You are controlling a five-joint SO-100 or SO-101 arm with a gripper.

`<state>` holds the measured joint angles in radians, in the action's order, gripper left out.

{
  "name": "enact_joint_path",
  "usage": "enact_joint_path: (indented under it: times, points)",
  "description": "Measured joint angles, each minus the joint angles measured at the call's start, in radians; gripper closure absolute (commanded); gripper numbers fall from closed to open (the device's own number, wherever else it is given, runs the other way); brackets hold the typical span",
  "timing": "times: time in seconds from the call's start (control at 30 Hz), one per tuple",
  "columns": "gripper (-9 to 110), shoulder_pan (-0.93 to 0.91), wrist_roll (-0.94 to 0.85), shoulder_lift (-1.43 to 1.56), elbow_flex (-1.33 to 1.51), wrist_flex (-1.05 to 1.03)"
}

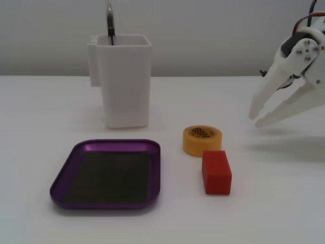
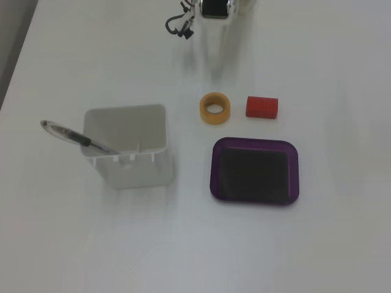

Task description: Grab up the yellow tape and put it in the box.

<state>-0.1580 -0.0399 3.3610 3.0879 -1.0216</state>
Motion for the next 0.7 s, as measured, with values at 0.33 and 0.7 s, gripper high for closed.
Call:
enact_joint_path:
  times: [0.33, 0.7]
  points:
    - [102, 0.002, -0.035, 0.000, -0.100, -0.014]
    - [97, -0.006, -0.284, -0.031, -0.261, -0.106]
